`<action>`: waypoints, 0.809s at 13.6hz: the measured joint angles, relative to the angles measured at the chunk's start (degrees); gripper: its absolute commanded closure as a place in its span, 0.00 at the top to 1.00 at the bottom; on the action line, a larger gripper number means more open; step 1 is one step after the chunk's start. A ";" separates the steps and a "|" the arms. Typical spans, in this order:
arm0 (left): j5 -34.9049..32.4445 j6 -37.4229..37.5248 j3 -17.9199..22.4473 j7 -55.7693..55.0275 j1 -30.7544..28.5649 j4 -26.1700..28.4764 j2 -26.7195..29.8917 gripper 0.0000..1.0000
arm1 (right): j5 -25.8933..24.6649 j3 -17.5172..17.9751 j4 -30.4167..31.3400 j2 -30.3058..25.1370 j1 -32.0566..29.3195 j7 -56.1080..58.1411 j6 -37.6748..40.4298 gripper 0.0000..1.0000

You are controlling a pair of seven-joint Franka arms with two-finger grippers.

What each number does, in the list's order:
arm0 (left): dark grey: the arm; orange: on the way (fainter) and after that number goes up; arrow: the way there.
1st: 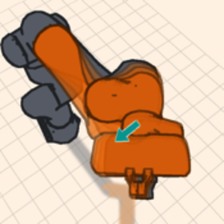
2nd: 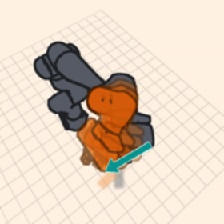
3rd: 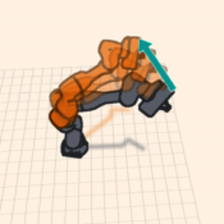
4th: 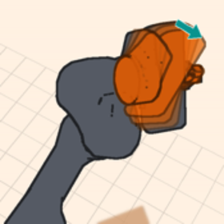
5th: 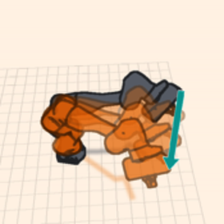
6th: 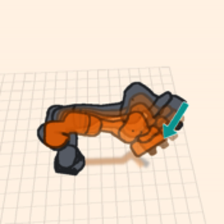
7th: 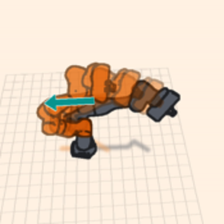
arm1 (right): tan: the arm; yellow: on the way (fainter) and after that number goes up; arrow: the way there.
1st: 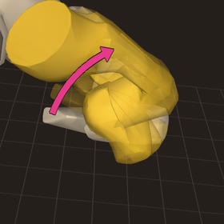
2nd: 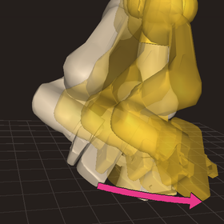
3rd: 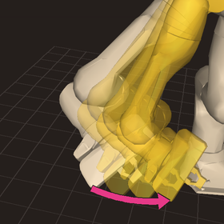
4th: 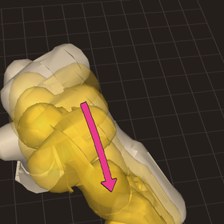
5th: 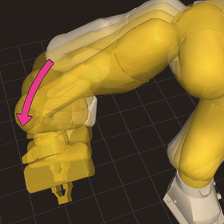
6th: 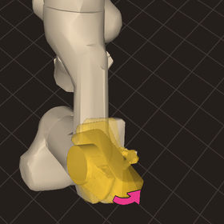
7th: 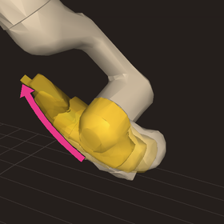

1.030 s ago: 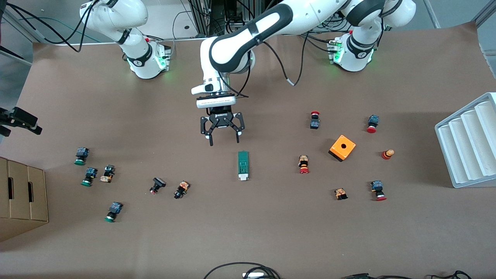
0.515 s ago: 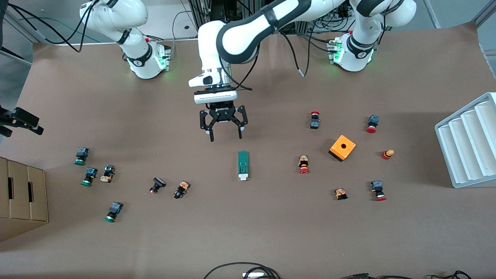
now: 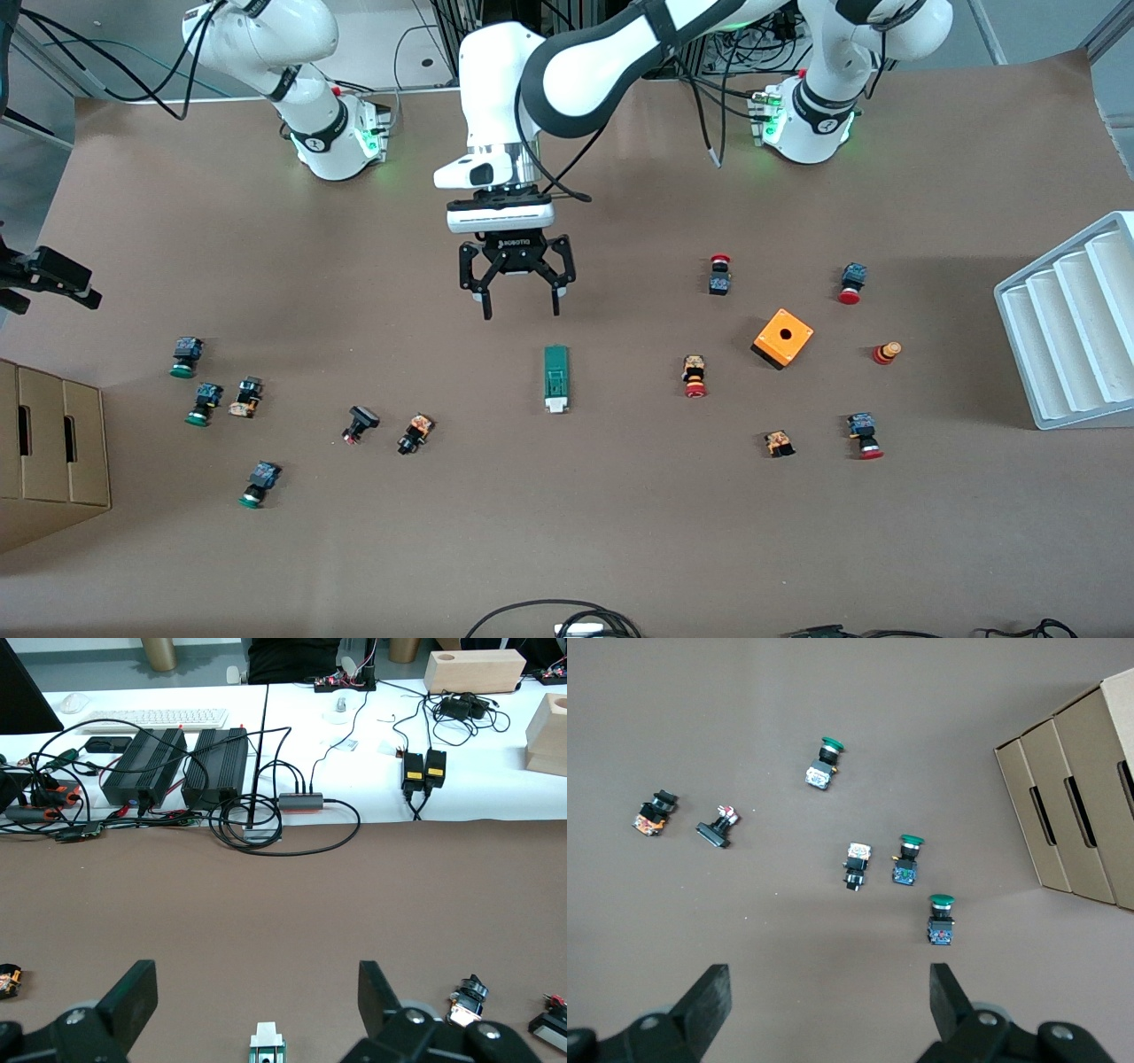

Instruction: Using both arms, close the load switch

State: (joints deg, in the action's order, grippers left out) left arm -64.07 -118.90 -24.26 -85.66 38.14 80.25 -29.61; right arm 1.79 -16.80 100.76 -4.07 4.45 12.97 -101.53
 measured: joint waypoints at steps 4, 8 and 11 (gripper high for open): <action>8.56 -0.20 1.56 6.70 -1.65 -1.81 2.83 1.00 | 0.00 0.00 -0.01 0.40 0.01 0.00 0.00 1.00; 15.98 -0.34 1.86 14.92 -4.39 -1.98 6.31 1.00 | 0.00 -0.01 -0.02 0.45 0.01 0.00 0.00 1.00; 21.25 -0.34 2.01 20.82 -7.23 -2.04 8.57 1.00 | 0.00 0.00 -0.02 0.48 0.01 0.02 0.00 1.00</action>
State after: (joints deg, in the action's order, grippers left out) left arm -42.82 -119.24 -22.25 -64.84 30.91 78.21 -21.04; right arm 1.79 -16.80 100.74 -3.59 4.46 12.99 -101.53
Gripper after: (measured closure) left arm 0.000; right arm 0.000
